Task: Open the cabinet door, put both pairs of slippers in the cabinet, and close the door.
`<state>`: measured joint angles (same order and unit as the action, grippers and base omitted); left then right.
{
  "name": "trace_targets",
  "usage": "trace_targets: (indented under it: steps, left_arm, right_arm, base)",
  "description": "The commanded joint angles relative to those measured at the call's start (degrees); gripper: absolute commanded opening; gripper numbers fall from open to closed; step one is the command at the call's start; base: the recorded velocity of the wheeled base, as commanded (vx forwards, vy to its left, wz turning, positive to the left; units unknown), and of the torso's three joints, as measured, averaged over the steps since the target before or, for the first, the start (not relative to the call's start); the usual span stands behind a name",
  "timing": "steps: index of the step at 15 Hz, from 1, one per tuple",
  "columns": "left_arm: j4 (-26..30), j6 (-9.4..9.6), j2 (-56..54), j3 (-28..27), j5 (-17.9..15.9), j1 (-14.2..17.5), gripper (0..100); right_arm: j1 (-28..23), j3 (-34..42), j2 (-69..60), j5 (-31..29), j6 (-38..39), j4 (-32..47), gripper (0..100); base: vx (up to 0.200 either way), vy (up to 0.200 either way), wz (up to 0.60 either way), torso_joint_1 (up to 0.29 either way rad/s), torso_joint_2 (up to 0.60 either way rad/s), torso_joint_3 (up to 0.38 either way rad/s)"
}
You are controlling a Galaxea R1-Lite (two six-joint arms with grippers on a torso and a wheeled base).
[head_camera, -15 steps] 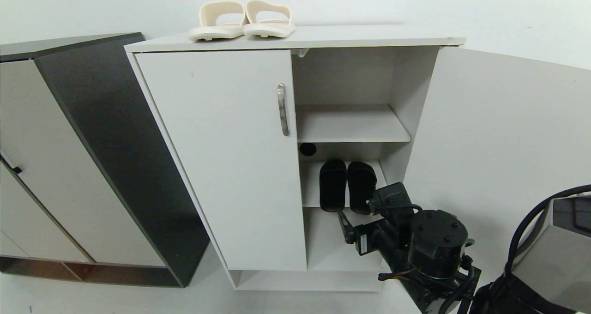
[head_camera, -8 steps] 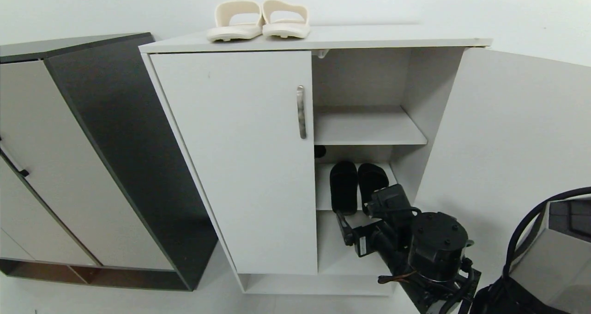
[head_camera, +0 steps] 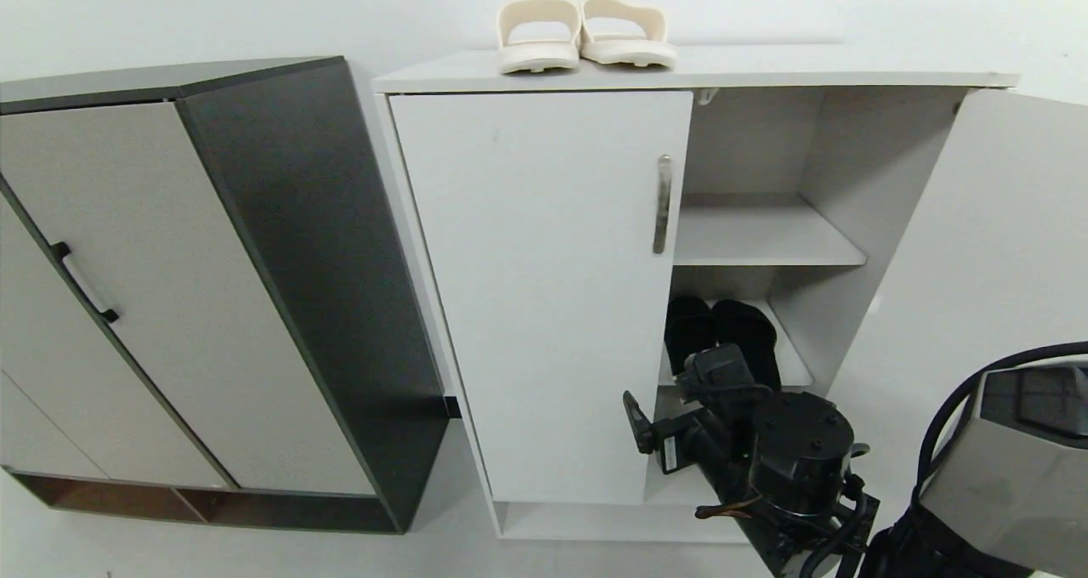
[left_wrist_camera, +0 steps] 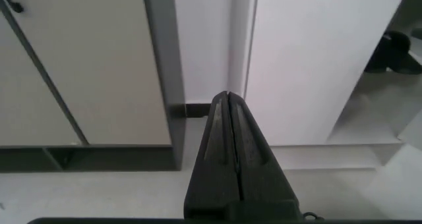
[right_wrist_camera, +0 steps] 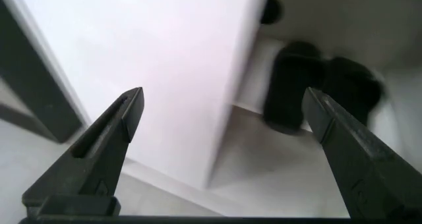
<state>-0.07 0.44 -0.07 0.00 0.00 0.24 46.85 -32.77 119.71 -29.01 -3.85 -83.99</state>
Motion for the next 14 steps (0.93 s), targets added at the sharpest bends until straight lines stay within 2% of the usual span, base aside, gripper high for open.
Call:
trace_targets:
  steps: [1,4,14]
  left_arm:
    - [-0.01,0.0,0.07,0.0,0.0,0.02,0]
    - [-0.01,0.0,0.07,0.0,0.0,0.02,0]
    - [-0.01,-0.26,0.07,0.0,0.09,0.02,0]
  right_arm:
    - [0.0,-0.01,0.26,0.01,-0.01,-0.03,100]
    - [0.0,-0.01,0.26,0.01,-0.01,-0.12,100]
    - [0.0,0.95,0.35,0.01,-0.81,-1.61,100]
  base:
    - [0.0,0.2,0.0,-0.002,0.0,-0.002]
    - [0.0,0.2,0.0,0.002,0.0,0.005]
    - [0.0,0.0,0.0,0.0,0.0,0.0]
